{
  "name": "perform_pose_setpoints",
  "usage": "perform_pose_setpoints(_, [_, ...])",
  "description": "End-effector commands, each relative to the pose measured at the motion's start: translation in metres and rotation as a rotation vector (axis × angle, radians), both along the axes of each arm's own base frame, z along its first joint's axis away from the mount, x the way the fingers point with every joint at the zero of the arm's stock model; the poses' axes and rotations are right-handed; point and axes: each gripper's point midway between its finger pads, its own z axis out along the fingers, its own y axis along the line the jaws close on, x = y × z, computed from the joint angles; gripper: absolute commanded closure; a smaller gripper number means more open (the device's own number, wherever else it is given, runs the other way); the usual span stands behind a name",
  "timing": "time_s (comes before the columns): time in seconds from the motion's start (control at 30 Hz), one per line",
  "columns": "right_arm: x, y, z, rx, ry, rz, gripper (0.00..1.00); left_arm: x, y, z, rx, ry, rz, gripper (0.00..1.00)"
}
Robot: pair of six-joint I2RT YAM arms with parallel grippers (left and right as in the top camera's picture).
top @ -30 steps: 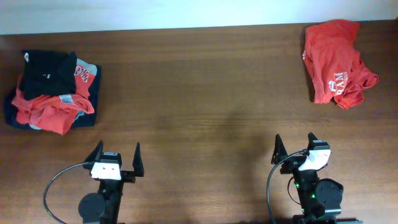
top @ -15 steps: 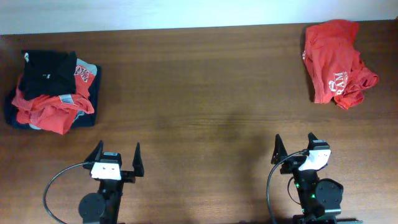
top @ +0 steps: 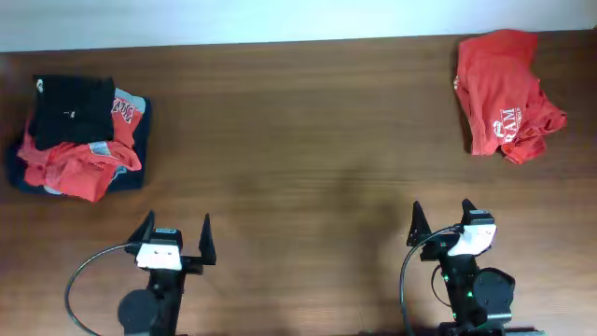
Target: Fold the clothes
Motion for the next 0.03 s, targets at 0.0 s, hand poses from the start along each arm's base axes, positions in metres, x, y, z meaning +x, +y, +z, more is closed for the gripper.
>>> perform_pose_setpoints(0.0, [-0.0005,0.0012,-0.0009,-0.003,-0.002,0.010,0.02,0.0002,0.0033,-0.0015,-0.005,-0.002,0.017,0.01])
